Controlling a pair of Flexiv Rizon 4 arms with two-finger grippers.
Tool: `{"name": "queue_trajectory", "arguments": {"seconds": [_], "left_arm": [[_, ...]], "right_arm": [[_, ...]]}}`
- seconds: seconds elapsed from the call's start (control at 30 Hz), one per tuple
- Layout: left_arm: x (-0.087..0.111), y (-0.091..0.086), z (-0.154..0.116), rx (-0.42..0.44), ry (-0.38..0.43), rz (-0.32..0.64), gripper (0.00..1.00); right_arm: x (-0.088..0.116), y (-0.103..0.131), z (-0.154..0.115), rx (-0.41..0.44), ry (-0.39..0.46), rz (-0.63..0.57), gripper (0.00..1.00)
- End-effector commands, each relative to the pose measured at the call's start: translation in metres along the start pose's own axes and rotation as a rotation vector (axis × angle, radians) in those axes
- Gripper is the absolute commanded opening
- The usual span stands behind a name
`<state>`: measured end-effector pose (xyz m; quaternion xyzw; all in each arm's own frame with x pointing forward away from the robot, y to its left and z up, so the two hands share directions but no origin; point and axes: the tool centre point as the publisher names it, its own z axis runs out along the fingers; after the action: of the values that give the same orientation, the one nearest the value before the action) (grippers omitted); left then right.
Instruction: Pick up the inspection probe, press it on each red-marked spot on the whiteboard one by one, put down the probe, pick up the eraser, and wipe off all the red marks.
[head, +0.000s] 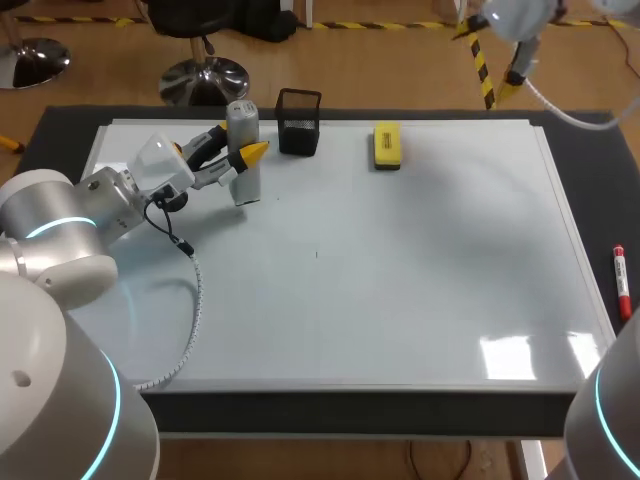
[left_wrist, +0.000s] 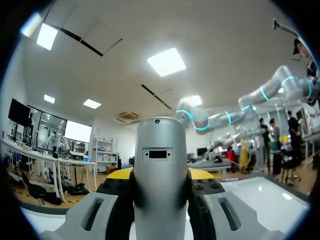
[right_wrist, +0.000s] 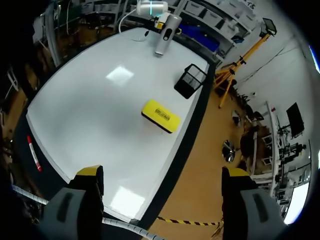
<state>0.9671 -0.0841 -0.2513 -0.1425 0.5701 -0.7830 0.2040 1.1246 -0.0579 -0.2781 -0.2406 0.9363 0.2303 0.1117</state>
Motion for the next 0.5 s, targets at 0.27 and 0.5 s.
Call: {"name": "queue_trajectory", "arguments": {"seconds": [0.27, 0.5], "left_arm": [[0.000, 0.000, 0.001, 0.001, -0.003, 0.002, 0.00], [0.000, 0.000, 0.001, 0.001, -0.003, 0.002, 0.00]], "right_arm": [[0.025, -0.010, -0.011, -0.088, -0.112, 0.024, 1.00], [0.031, -0.010, -0.013, -0.106, -0.142, 0.010, 1.00]]}}
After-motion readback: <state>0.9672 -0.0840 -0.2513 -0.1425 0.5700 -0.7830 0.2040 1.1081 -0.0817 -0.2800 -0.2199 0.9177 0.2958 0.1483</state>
